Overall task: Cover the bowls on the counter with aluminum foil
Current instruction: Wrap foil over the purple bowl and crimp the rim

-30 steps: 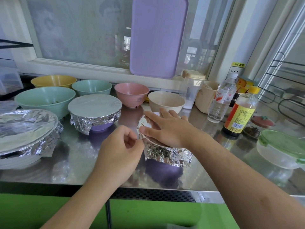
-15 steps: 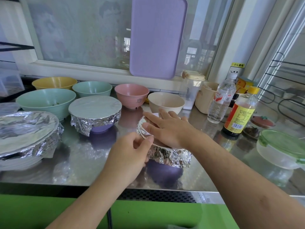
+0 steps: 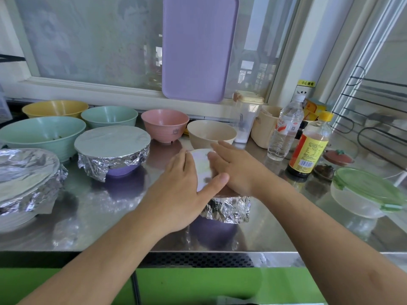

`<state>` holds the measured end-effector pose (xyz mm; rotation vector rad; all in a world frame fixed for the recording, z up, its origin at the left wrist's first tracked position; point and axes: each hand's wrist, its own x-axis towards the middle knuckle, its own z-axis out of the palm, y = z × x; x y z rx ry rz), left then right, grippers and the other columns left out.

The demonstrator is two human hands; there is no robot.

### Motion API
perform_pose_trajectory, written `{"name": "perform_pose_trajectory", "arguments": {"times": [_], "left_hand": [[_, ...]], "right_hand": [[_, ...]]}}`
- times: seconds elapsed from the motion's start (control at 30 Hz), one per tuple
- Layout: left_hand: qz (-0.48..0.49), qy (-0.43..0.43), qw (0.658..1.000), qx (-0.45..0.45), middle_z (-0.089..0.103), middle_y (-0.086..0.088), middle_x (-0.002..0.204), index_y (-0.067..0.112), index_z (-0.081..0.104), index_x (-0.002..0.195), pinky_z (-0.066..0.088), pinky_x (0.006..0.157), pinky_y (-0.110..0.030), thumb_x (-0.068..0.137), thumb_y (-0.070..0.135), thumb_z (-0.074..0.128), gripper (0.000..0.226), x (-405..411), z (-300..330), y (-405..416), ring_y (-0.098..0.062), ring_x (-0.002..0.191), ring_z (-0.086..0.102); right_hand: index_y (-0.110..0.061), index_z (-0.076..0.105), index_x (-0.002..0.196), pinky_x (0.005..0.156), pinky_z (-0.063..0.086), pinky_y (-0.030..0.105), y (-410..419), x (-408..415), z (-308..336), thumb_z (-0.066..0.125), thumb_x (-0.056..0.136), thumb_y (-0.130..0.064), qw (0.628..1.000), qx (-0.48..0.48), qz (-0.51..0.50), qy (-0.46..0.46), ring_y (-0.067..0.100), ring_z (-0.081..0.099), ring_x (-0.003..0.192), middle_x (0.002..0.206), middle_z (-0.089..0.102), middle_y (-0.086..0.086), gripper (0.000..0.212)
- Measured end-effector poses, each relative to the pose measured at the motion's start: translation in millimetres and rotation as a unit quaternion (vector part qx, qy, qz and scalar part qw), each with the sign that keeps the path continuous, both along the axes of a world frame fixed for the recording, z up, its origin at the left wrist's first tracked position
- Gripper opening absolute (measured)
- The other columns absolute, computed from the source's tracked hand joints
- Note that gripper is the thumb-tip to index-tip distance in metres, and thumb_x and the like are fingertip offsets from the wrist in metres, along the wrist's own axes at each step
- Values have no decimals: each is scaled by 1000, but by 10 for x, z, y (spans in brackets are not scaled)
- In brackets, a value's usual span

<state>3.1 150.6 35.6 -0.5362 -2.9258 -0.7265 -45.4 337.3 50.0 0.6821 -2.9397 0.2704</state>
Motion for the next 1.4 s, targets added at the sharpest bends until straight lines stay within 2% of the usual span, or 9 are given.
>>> {"name": "perform_pose_trajectory", "arguments": {"times": [0.13,0.2,0.27,0.37,0.53,0.77,1.0,1.13,1.4], "left_hand": [[-11,46,999,-10,19,-2,166,10,15,162,26,120,-32,78,99,23,122,-65,-76,-38,-12,154,15],[-16,64,998,-3,34,4,148,17,29,149,38,109,-33,70,106,28,119,-96,-97,-49,-12,141,31],[-29,61,998,-10,34,13,131,25,31,140,41,98,-31,62,109,35,115,-125,-91,-59,-8,127,36],[-48,58,996,-41,26,13,113,26,31,134,37,83,-29,53,110,45,117,-144,-57,-75,-7,107,34],[-50,65,994,-79,23,8,110,11,33,135,36,82,-29,53,107,51,127,-130,-18,-63,-8,98,25],[-52,60,993,-93,21,9,108,14,35,131,32,81,-28,52,100,63,120,-124,9,-46,-9,97,25],[-42,20,997,-62,20,5,156,12,-9,164,35,112,-29,52,97,66,159,-143,-19,-42,-14,143,28],[-48,28,997,-48,10,8,164,15,-15,164,29,116,-28,54,98,60,157,-111,-14,-71,-11,150,19],[-174,168,970,-38,8,15,169,42,22,161,16,126,-34,91,84,28,82,56,-86,-66,-10,158,4]], "right_hand": [[-13,53,93,90,46,48,142,246,-44,45,108,-48,991,-133,-28,-5,22,51,96,100,56,7,39],[-19,57,126,108,39,40,271,334,-53,44,95,-77,981,-159,-57,-91,12,48,124,134,54,-1,67],[-23,21,167,125,23,28,361,410,-12,48,81,-92,976,-152,-50,-148,4,22,154,172,22,-8,113],[-11,8,168,115,27,10,480,435,32,65,80,-82,976,-137,-19,-167,-7,22,146,174,13,-5,126],[-25,12,167,98,41,22,548,386,-124,78,71,-80,981,-140,-2,-131,-6,48,108,139,28,-25,129],[-20,-14,167,97,32,-1,536,438,-151,79,80,-67,987,-103,-25,-119,-14,41,115,175,-4,-17,136],[-19,-14,167,90,42,8,523,439,-162,88,81,-51,994,-94,3,-61,-7,47,108,146,35,-9,138],[-23,-17,167,98,48,14,514,469,-162,87,79,-59,994,-90,3,-55,1,50,124,166,20,-10,141],[-30,0,169,130,21,37,551,725,-235,84,76,-66,989,-146,4,21,8,-1,162,175,-6,-14,130]]}}
